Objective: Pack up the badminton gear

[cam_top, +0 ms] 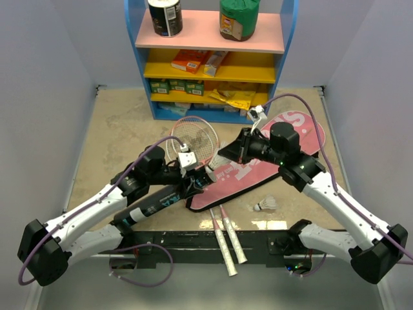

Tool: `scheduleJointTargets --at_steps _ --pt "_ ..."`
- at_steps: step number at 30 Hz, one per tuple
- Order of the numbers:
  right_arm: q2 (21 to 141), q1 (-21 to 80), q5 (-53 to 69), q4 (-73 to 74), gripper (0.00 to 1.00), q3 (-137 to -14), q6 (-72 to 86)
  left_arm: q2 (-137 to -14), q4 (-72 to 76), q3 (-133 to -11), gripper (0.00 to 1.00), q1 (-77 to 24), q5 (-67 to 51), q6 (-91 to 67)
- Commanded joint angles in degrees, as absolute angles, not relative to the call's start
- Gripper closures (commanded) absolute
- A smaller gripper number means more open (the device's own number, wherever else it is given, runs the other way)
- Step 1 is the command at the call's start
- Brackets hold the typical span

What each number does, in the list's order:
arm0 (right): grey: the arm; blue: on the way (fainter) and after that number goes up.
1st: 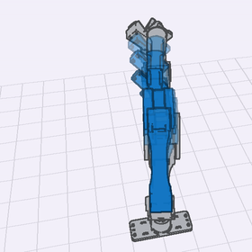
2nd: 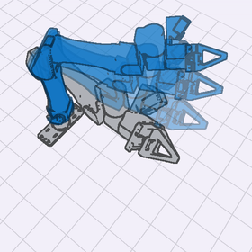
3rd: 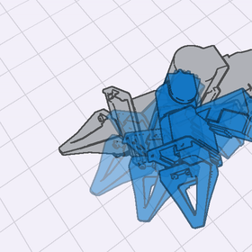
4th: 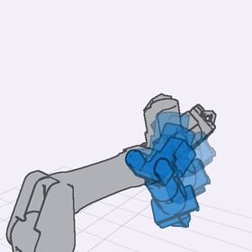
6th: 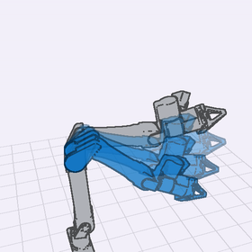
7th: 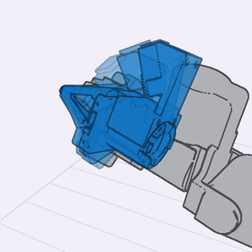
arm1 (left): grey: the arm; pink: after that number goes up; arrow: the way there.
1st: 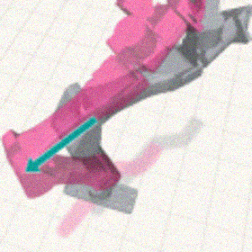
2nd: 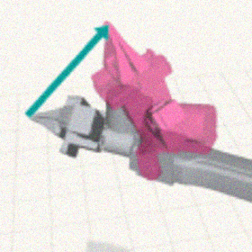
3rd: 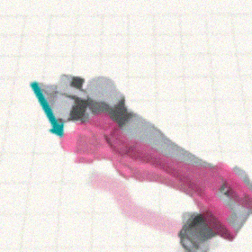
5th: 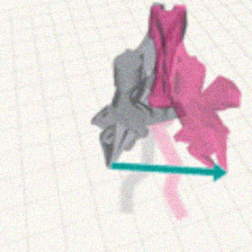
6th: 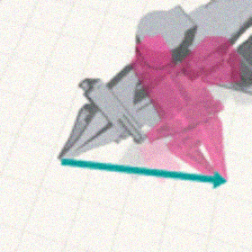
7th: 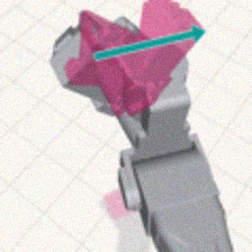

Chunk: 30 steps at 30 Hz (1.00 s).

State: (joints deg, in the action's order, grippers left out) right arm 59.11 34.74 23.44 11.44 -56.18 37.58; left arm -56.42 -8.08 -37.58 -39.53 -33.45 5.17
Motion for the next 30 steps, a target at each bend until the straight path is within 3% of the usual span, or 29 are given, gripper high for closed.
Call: scheduleJointTargets --at_steps 1,15,30 --pt "58.0 37.7 21.0 7.3 1.0 -53.9 40.3 -54.8 -2.8 -38.2 1.0 -39.7 -34.2 6.2" --pt "58.3 47.1 18.5 2.7 1.0 -49.5 45.1 -51.2 3.5 -36.7 1.0 -39.8 -34.5 2.3" --pt "70.4 48.9 32.9 -4.8 1.0 -47.8 48.2 -43.5 10.8 -33.2 1.0 -39.7 -38.6 -1.8"
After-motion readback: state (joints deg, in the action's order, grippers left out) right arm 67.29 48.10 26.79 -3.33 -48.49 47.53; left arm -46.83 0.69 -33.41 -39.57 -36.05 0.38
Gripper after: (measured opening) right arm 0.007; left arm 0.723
